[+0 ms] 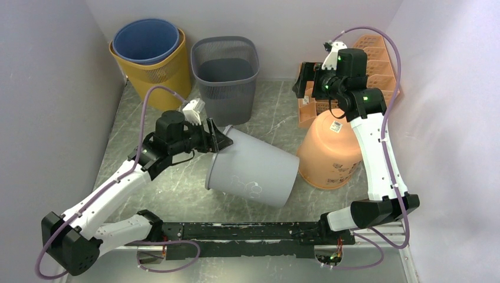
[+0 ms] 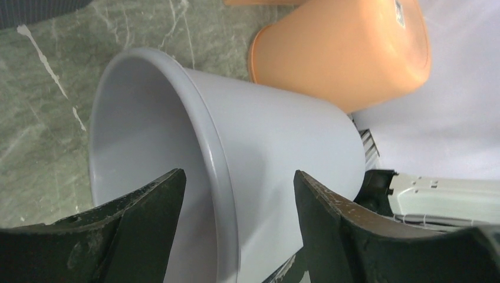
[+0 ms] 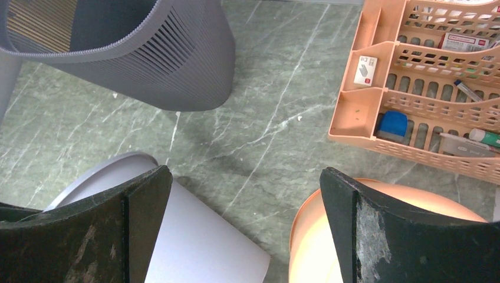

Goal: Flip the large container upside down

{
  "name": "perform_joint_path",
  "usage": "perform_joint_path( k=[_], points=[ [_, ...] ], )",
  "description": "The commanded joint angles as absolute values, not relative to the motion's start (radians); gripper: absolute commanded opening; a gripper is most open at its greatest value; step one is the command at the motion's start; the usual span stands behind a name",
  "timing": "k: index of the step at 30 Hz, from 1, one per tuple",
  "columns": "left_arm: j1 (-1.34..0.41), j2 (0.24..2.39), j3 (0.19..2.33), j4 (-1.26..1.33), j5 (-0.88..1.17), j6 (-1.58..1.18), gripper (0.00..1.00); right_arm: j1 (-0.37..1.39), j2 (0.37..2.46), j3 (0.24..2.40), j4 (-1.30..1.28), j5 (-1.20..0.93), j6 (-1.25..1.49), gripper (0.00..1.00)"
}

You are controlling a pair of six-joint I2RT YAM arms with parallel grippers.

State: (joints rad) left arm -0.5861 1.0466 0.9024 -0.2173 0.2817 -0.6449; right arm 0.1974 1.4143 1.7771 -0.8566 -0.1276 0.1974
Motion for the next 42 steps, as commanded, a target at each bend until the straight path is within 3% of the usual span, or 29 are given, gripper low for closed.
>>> perform_joint_path(
  k=[1,12,14,17,33,42],
  points=[
    [-0.59,1.001,0.9,-0.314,0.356,-0.611,0.76,0.191,1.401,1.787,-0.85,-0.129,0.17,1.0],
    [-0.591,0.897,0.772,-0.352,0.401,-0.648,0.45,0.19,1.386,1.755,-0.836,-0.133,0.182,1.0],
    [-0.591,0.88,0.742,-0.356,0.401,-0.652,0.34,0.191,1.383,1.751,-0.837,-0.13,0.185,1.0],
    [-0.591,0.862,0.693,-0.333,0.414,-0.676,0.08,0.191,1.378,1.745,-0.839,-0.127,0.187,1.0],
    [-0.535,0.899,0.481,0.258,0.594,-0.948,0.07,0.191,1.391,1.766,-0.847,-0.115,0.183,1.0],
    [-0.332,1.08,0.257,0.945,0.663,-1.317,0.07,0.192,1.416,1.781,-0.845,-0.117,0.179,1.0]
  ],
)
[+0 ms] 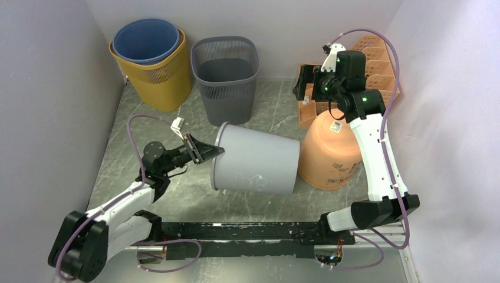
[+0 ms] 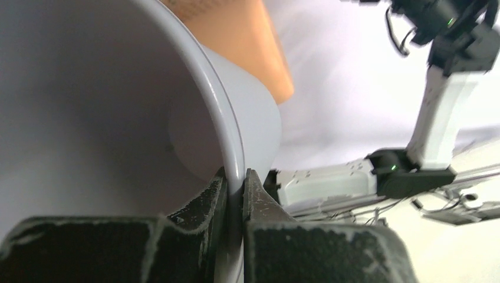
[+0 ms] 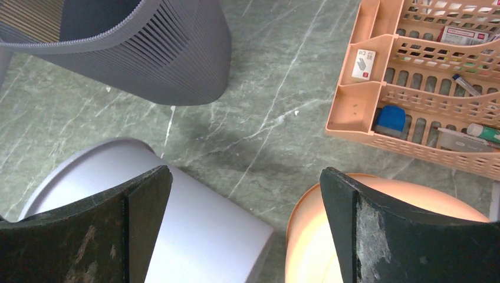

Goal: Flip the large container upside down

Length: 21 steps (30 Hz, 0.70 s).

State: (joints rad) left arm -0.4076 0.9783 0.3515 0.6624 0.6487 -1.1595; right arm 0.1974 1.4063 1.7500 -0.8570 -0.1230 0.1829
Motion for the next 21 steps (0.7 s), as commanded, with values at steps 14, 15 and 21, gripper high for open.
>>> perform_joint_path(
  k=[14,15,21],
  points=[
    [-0.036,1.362,0.267,0.805,0.788,-1.136,0.07,0.191,1.429,1.732,-0.809,-0.136,0.189,1.0],
    [-0.016,1.374,0.266,0.788,0.79,-1.122,0.07,0.19,1.431,1.731,-0.806,-0.139,0.189,1.0],
    [0.028,1.488,0.283,0.782,0.832,-1.057,0.07,0.19,1.437,1.72,-0.794,-0.148,0.189,1.0]
  ],
)
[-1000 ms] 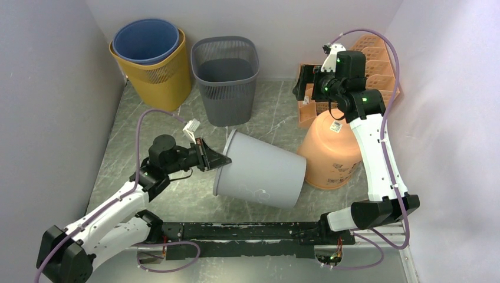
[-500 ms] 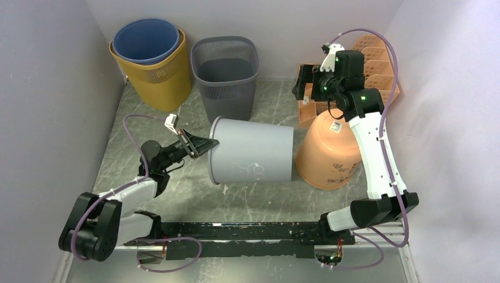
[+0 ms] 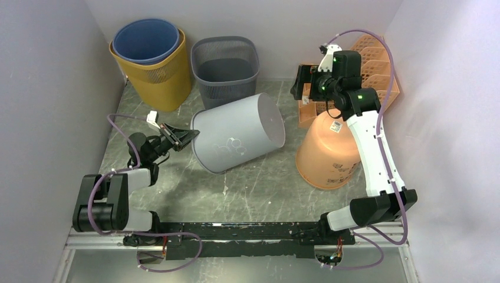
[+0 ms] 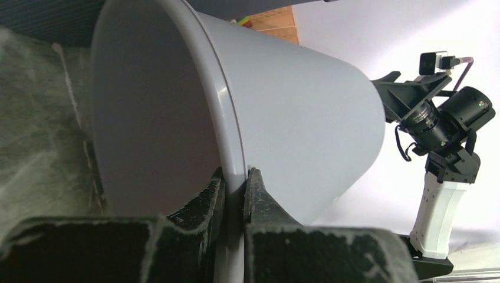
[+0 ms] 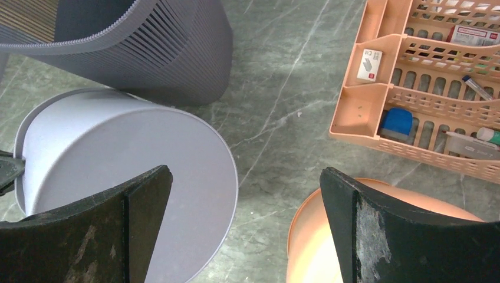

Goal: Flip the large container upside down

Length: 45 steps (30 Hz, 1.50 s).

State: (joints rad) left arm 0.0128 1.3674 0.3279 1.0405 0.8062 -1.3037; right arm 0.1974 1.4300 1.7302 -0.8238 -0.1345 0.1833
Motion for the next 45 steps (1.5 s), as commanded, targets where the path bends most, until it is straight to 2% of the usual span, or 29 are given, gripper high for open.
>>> perform_joint_path(
  k=[1,11,17,22,24,26,28,29,30,31,35,39,45],
  points=[
    [0.026,1.504,0.288,0.773,0.834,-1.043,0.07,0.191,1.436,1.717,-0.792,-0.149,0.191,1.0],
    [0.074,1.522,0.376,0.386,0.744,-0.807,0.07,0.19,1.406,1.658,-0.768,-0.151,0.204,1.0],
    [0.074,1.507,0.424,0.236,0.705,-0.711,0.13,0.191,1.407,1.66,-0.765,-0.156,0.206,1.0],
    [0.074,1.485,0.42,0.22,0.695,-0.698,0.18,0.191,1.405,1.664,-0.771,-0.155,0.206,1.0],
    [0.074,1.475,0.422,0.211,0.694,-0.694,0.29,0.191,1.402,1.664,-0.774,-0.155,0.206,1.0],
    [0.074,1.458,0.424,0.19,0.688,-0.686,0.44,0.192,1.398,1.662,-0.773,-0.154,0.207,1.0],
    [0.074,1.427,0.431,0.158,0.669,-0.674,0.63,0.191,1.394,1.661,-0.778,-0.153,0.207,1.0],
    [0.074,1.412,0.436,0.14,0.658,-0.667,0.79,0.191,1.392,1.661,-0.78,-0.152,0.207,1.0],
    [0.074,1.396,0.441,0.118,0.645,-0.662,0.89,0.191,1.39,1.662,-0.782,-0.151,0.207,1.0],
    [0.074,1.381,0.447,0.098,0.631,-0.658,0.93,0.191,1.388,1.664,-0.783,-0.15,0.206,1.0],
    [0.074,1.321,0.481,0.016,0.565,-0.657,0.93,0.192,1.385,1.679,-0.799,-0.149,0.201,1.0],
    [0.075,1.267,0.527,-0.053,0.46,-0.681,0.88,0.191,1.385,1.715,-0.829,-0.153,0.197,1.0],
    [0.069,1.315,0.628,-0.007,0.41,-0.757,0.83,0.192,1.393,1.792,-0.887,-0.15,0.182,1.0]
  ],
)
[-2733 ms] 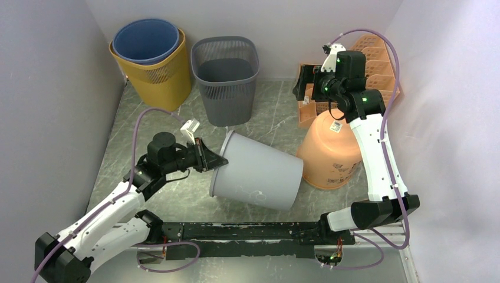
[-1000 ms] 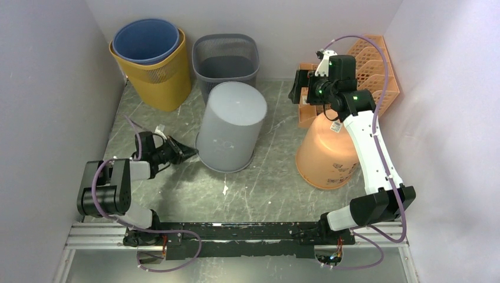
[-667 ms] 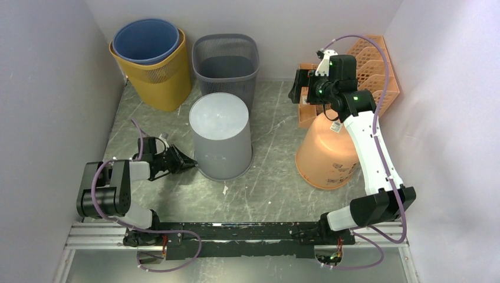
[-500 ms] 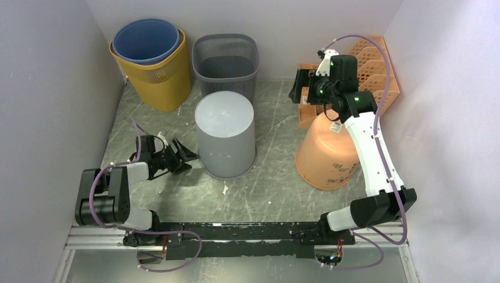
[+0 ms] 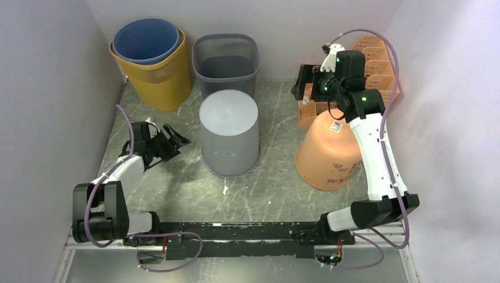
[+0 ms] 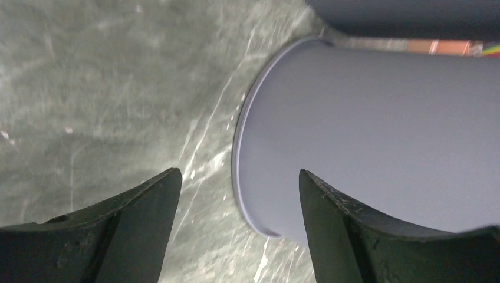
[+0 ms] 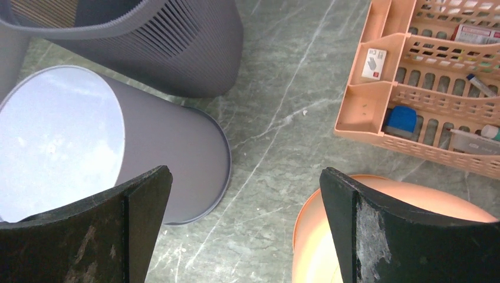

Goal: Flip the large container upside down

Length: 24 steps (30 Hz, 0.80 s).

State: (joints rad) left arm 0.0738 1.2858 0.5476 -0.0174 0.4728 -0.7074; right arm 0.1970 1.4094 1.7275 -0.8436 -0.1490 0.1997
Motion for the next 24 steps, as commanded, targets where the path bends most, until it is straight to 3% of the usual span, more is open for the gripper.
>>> perform_joint_path(
  k=[1,8,24],
  points=[
    [0.061,1.332,0.651,0.001,0.41,-0.764,0.83,0.191,1.395,1.804,-0.896,-0.151,0.18,1.0],
    [-0.124,1.476,0.814,-0.011,0.332,-0.783,0.82,0.191,1.394,1.854,-0.931,-0.139,0.178,1.0],
    [-0.418,1.572,0.841,0.076,0.284,-0.896,0.81,0.191,1.379,1.893,-0.963,-0.127,0.181,1.0]
  ],
)
